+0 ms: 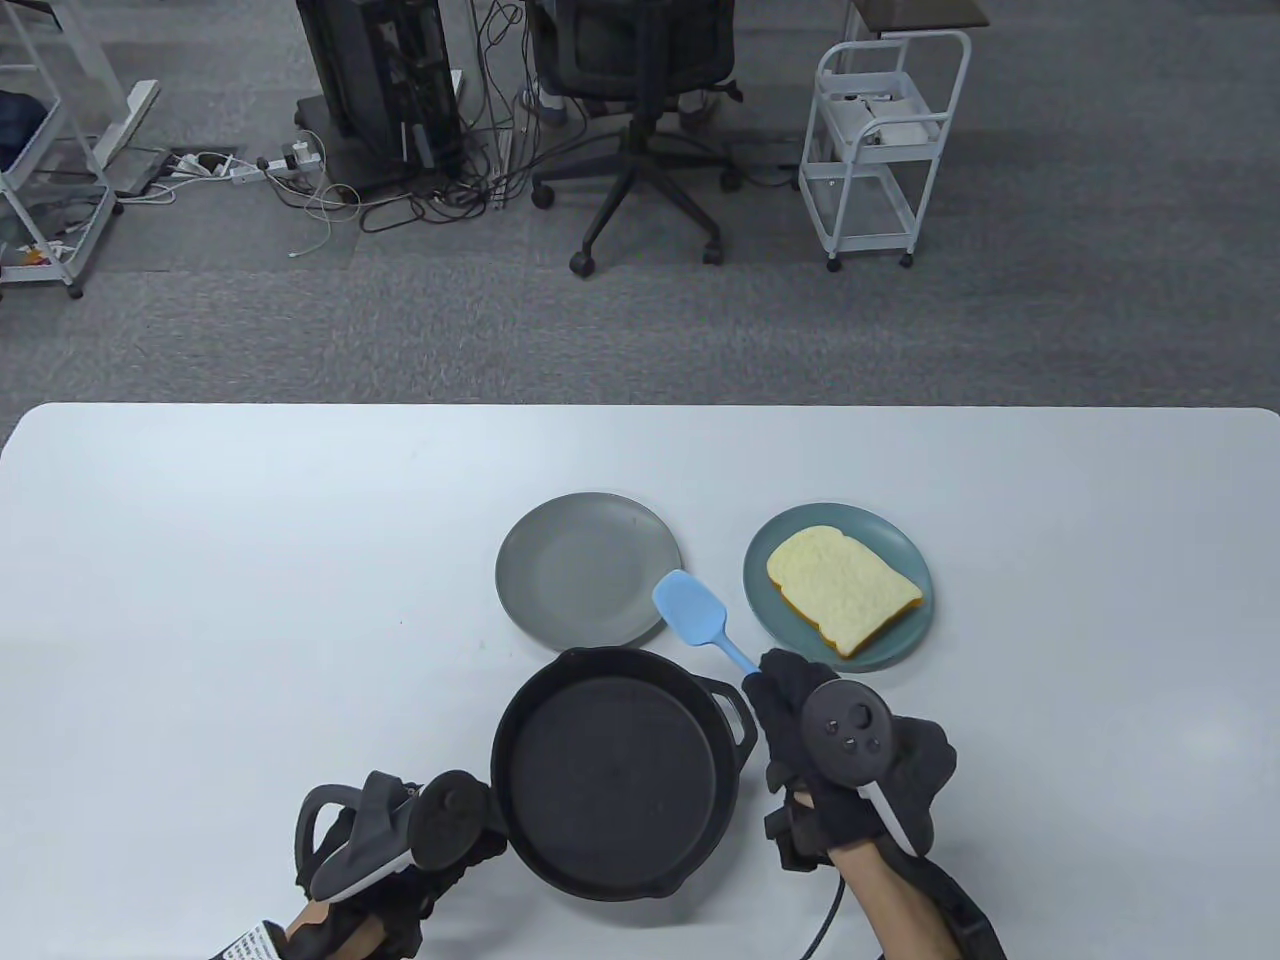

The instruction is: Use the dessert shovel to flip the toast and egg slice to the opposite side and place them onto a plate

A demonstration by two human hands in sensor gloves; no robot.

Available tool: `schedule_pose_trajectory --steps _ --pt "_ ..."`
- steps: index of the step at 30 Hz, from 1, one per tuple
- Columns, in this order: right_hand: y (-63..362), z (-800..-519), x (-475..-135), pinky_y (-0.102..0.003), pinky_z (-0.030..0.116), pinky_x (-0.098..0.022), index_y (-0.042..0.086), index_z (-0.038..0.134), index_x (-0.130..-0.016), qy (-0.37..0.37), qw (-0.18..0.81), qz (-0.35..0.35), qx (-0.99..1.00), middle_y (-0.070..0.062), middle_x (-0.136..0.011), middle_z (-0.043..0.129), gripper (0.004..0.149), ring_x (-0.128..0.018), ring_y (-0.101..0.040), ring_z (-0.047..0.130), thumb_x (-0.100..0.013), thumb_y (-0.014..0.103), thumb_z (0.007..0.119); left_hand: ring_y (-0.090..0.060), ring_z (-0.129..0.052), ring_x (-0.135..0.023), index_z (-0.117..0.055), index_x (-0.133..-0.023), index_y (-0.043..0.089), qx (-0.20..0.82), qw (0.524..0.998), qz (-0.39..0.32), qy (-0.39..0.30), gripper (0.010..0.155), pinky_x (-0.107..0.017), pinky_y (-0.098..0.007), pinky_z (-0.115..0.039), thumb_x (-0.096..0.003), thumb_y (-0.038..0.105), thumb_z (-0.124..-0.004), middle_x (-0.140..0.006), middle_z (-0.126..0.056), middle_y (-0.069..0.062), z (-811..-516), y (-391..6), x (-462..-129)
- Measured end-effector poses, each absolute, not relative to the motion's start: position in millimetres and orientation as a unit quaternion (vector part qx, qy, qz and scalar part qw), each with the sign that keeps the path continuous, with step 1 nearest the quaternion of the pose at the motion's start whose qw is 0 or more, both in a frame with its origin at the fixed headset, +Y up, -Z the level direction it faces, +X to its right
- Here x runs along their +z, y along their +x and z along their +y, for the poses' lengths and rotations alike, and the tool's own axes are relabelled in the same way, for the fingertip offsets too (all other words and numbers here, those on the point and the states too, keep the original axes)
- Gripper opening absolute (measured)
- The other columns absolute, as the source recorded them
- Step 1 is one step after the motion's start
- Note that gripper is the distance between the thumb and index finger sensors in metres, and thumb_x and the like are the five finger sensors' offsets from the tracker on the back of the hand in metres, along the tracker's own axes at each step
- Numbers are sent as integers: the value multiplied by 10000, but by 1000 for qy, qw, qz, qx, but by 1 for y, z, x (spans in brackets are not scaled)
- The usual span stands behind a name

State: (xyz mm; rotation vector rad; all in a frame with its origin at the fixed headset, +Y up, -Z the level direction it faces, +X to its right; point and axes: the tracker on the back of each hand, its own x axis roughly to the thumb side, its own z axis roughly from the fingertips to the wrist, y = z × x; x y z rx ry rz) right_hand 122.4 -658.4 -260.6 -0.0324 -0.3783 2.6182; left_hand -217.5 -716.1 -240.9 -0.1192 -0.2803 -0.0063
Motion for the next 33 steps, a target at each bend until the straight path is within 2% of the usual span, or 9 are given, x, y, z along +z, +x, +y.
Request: schedule_pose_trajectory --steps 7,13,23,26,33 --pt "112 -668 -245 -412 883 -335 168 938 -777 29 260 -131 956 63 -443 1059 506 -258 -117 1041 -424 503 800 -134 -978 -39 -971 -668 294 -1 987 -148 -62 507 -249 -375 -894 -292 615 -858 -198 -993 139 -716 -220 -244" --pt "115 -679 -241 -415 883 -334 166 943 -773 27 284 -97 953 60 -442 1062 503 -258 -121 1044 -423 499 803 -136 -987 -52 -968 -666 299 3 985 -161 -69 504 -260 -376 -894 -289 614 -857 -207 -997 139 -725 -223 -250" --pt "117 -682 -240 -415 883 -334 167 943 -773 23 282 -94 954 61 -442 1063 501 -260 -122 1045 -424 498 803 -146 -1007 -100 -956 -661 316 -19 977 -186 -105 500 -303 -386 -892 -279 618 -842 -240 -1003 137 -744 -222 -259" --pt "117 -682 -240 -415 883 -335 167 944 -772 22 282 -94 955 61 -443 1063 501 -261 -123 1046 -423 498 803 -162 -1018 -137 -945 -669 322 -24 977 -182 -112 499 -330 -398 -886 -284 618 -833 -279 -1013 122 -747 -222 -261" --pt "116 -684 -240 -416 883 -337 168 943 -773 23 279 -88 956 60 -445 1064 500 -263 -123 1048 -425 497 802 -204 -1078 -280 -915 -714 337 -119 973 -164 -115 528 -418 -429 -875 -303 638 -774 -431 -1058 81 -753 -214 -256"
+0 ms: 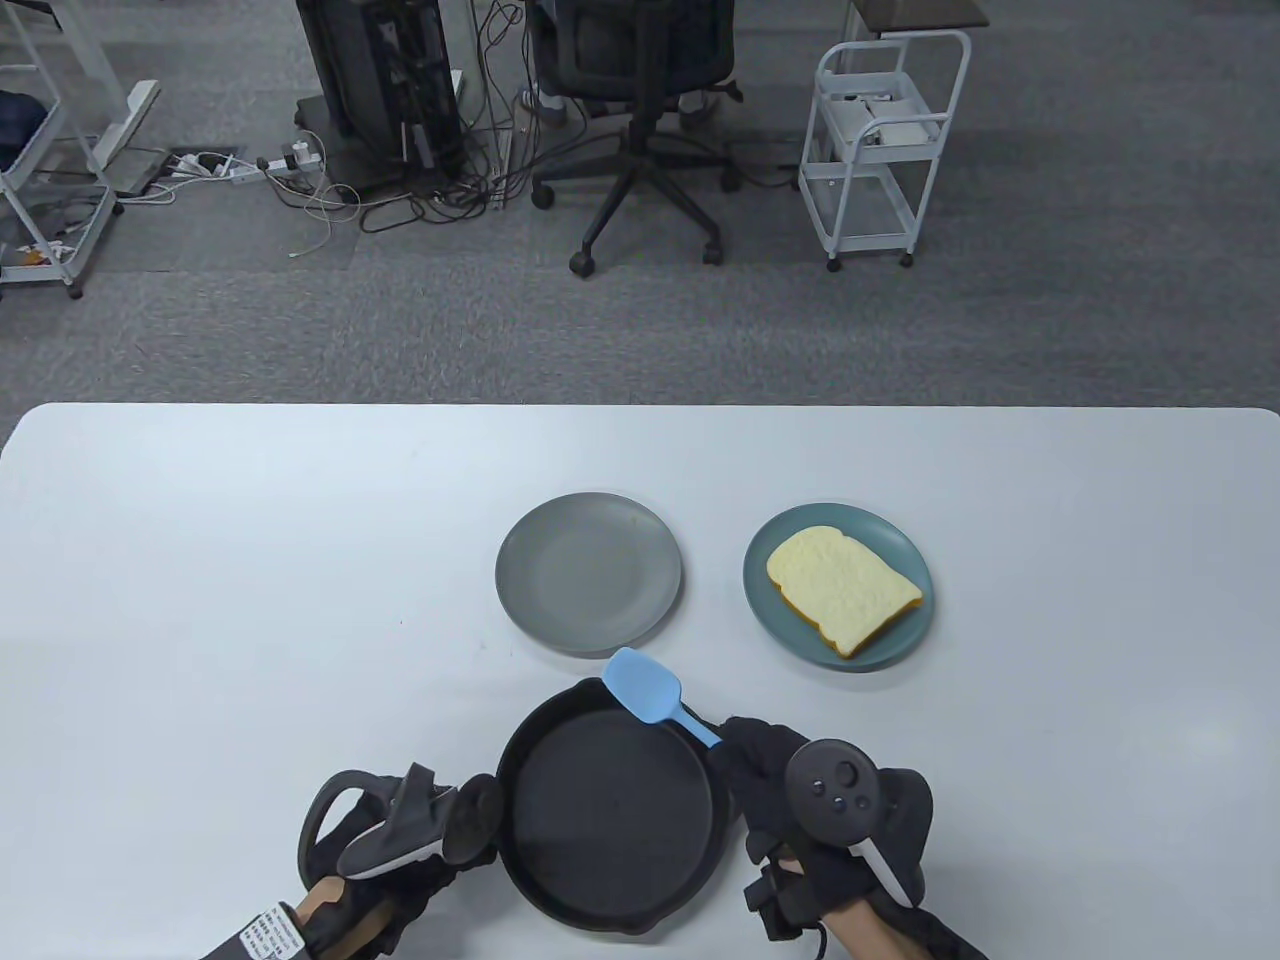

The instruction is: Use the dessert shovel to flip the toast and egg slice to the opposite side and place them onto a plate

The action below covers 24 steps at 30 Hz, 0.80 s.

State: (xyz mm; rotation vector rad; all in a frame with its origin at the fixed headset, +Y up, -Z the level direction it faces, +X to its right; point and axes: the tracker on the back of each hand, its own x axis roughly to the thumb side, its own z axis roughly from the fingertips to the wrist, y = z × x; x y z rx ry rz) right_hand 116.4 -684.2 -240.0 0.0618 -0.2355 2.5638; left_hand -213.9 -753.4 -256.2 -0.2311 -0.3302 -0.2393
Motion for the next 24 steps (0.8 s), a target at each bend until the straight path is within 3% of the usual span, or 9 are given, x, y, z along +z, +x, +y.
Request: schedule_pose_trajectory --steps 8,13,18,22,24 --pt "116 -687 -241 -416 883 -338 166 943 -774 21 277 -76 958 59 -447 1065 501 -268 -125 1049 -425 497 802 -235 -1096 -382 -909 -739 360 -161 968 -161 -104 561 -442 -439 -864 -294 666 -758 -553 -1065 47 -754 -209 -253" --pt "116 -687 -241 -417 883 -339 166 942 -776 21 274 -72 959 60 -450 1065 502 -270 -126 1050 -425 496 803 -301 -1043 -636 -771 -952 316 -166 965 -166 -113 850 -578 -478 -793 -233 746 -629 -801 -986 -5 -746 -215 -253" --pt "115 -688 -241 -418 883 -342 167 942 -777 22 270 -67 960 58 -453 1065 502 -273 -127 1051 -425 496 803 -340 -976 -803 -741 -986 319 -103 984 -125 -72 822 -676 -529 -716 -283 722 -597 -924 -935 -28 -723 -236 -259" --pt "113 -689 -241 -419 883 -343 167 942 -777 26 264 -62 962 59 -453 1066 503 -275 -128 1052 -425 497 803 -374 -791 -1017 -658 -1040 358 -72 993 -89 -11 846 -785 -592 -541 -281 727 -592 -1093 -778 -40 -707 -257 -265" --pt "112 -689 -241 -419 883 -343 167 943 -776 28 261 -61 963 58 -453 1066 503 -276 -129 1052 -423 497 803 -405 -560 -1136 -512 -1095 385 -56 994 -92 -22 916 -820 -634 -395 -261 750 -618 -1198 -593 -42 -704 -268 -269"
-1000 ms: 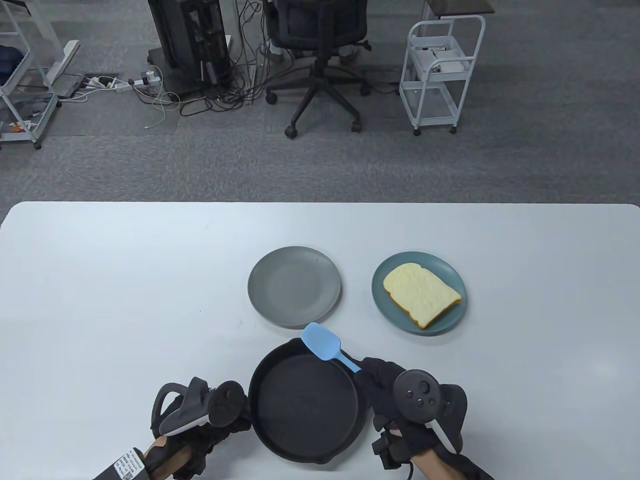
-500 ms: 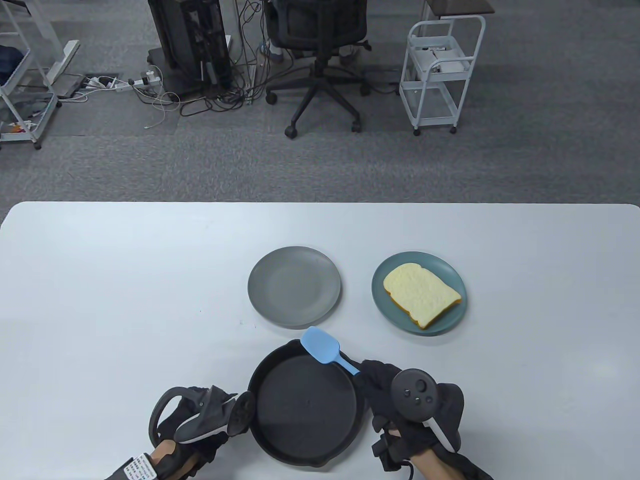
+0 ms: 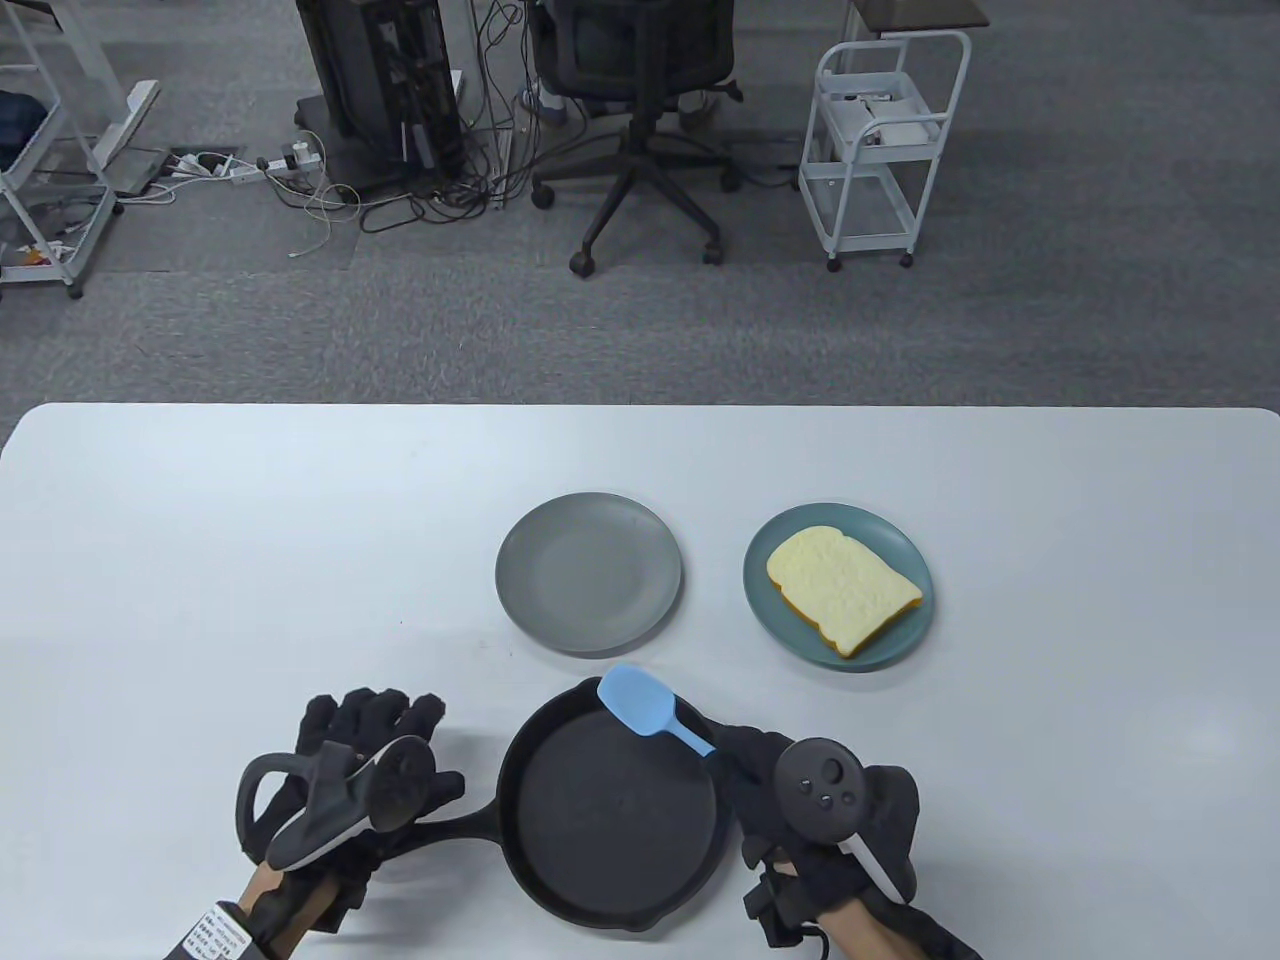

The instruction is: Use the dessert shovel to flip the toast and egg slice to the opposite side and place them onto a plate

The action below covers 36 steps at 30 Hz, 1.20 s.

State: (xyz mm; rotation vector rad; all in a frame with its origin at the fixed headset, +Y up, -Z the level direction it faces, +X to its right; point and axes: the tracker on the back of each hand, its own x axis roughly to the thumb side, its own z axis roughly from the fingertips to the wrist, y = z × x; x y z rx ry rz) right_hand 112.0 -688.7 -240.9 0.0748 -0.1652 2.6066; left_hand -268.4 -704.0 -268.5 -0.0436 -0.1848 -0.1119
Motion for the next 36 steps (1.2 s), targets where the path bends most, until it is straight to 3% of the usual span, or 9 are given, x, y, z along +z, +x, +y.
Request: schedule_pose_trajectory --steps 3,7,27,36 --pt "111 -689 -241 -419 883 -343 167 944 -776 29 258 -59 964 58 -454 1066 500 -276 -129 1052 -425 495 803 -425 -321 -1179 -361 -1117 412 -45 995 -87 -20 952 -825 -655 -269 -264 763 -598 -1256 -373 -44 -703 -283 -274" --pt "108 -692 -241 -419 883 -344 167 943 -777 31 253 -54 966 59 -455 1066 501 -277 -129 1053 -426 496 803 -427 -206 -1175 -300 -1118 417 -13 996 -77 -31 953 -817 -661 -203 -275 769 -570 -1261 -267 -54 -707 -296 -281" --pt "70 -729 -243 -427 878 -345 180 948 -780 87 103 16 991 43 -469 1075 492 -271 -142 1051 -423 490 811 -436 -184 -1170 -314 -1123 402 -13 997 -62 -42 951 -810 -670 -186 -280 766 -563 -1259 -266 -60 -710 -302 -285" --pt "54 -723 -232 -469 851 -430 219 941 -818 115 -3 -16 993 12 -626 1077 523 -418 -214 1071 -410 524 822 -438 -192 -1169 -322 -1124 399 -19 996 -67 -50 948 -808 -671 -192 -283 767 -560 -1259 -270 -61 -711 -300 -285"
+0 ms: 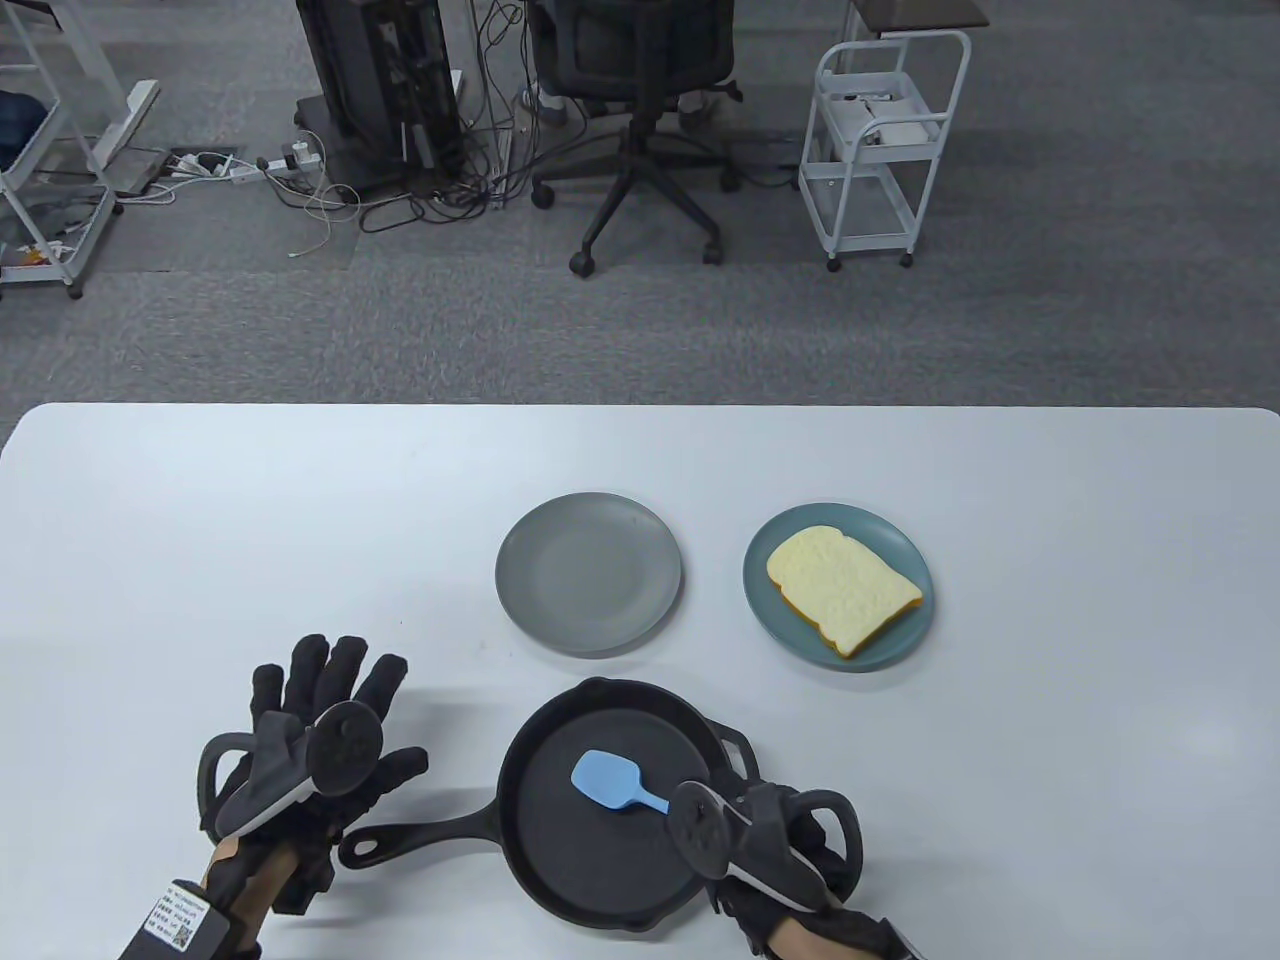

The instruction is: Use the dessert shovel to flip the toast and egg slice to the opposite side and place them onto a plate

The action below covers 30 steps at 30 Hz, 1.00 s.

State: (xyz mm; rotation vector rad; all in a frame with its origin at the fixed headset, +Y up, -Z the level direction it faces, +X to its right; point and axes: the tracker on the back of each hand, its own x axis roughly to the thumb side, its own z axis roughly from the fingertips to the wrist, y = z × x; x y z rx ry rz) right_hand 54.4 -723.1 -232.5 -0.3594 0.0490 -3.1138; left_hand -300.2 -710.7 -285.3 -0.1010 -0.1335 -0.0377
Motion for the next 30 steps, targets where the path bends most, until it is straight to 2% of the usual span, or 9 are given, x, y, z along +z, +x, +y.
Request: schedule_pose_trajectory --steps 8,11,17,26,30 --pt "60 -714 -231 -501 825 -482 220 920 -851 -115 -14 25 -993 -17 -758 1070 568 -557 -269 1063 -401 550 815 -439 -186 -1166 -310 -1125 396 -19 995 -71 -62 956 -804 -673 -191 -282 772 -555 -1257 -258 -65 -711 -298 -285" --pt "65 -708 -230 -511 813 -497 226 901 -872 -121 -41 49 -991 -24 -814 1050 591 -632 -298 1041 -398 564 804 -441 -184 -1165 -308 -1126 394 -19 995 -73 -62 957 -803 -674 -190 -282 772 -554 -1258 -257 -66 -712 -298 -285" --pt "74 -696 -229 -573 709 -613 240 827 -948 -124 -78 86 -986 -59 -991 925 670 -885 -370 870 -389 604 764 -442 -187 -1166 -319 -1125 394 -1 996 -75 -53 951 -804 -674 -187 -283 768 -555 -1256 -270 -66 -711 -298 -286" --pt "100 -688 -237 -635 549 -713 250 774 -993 -84 -98 116 -985 -81 -1119 768 729 -1034 -402 661 -375 637 754 -443 -184 -1167 -331 -1127 389 0 995 -87 -50 951 -805 -675 -185 -284 769 -553 -1261 -247 -69 -709 -293 -284" --pt "118 -687 -242 -678 427 -750 280 702 -1046 -59 -101 106 -987 -93 -1218 618 800 -1116 -424 496 -361 692 725 -447 -178 -1165 -319 -1128 388 -1 995 -89 -51 957 -804 -677 -183 -283 773 -549 -1260 -238 -76 -709 -292 -283"
